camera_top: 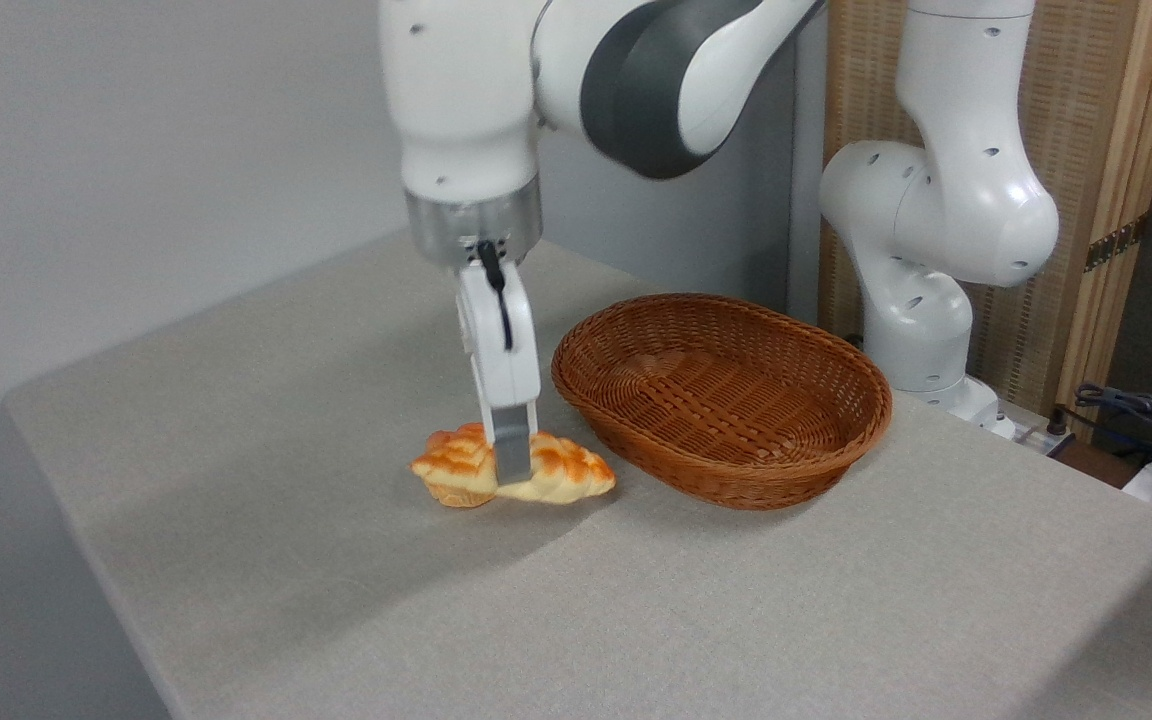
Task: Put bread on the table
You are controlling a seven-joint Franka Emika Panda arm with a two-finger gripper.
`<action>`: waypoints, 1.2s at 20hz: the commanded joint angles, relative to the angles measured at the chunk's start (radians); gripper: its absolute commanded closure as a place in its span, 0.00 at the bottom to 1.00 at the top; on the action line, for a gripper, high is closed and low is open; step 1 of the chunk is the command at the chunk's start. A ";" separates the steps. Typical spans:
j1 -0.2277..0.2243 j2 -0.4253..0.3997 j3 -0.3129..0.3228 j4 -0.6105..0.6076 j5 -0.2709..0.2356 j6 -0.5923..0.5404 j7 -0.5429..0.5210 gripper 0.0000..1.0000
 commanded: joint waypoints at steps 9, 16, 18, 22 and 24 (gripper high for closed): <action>-0.015 0.117 -0.009 0.035 -0.013 -0.006 0.010 0.00; -0.015 0.071 -0.057 0.189 -0.012 -0.045 -0.247 0.00; -0.015 0.071 -0.058 0.260 -0.009 -0.123 -0.316 0.00; -0.013 0.071 -0.048 0.352 0.014 -0.242 -0.421 0.00; -0.011 0.072 -0.048 0.351 0.024 -0.269 -0.464 0.00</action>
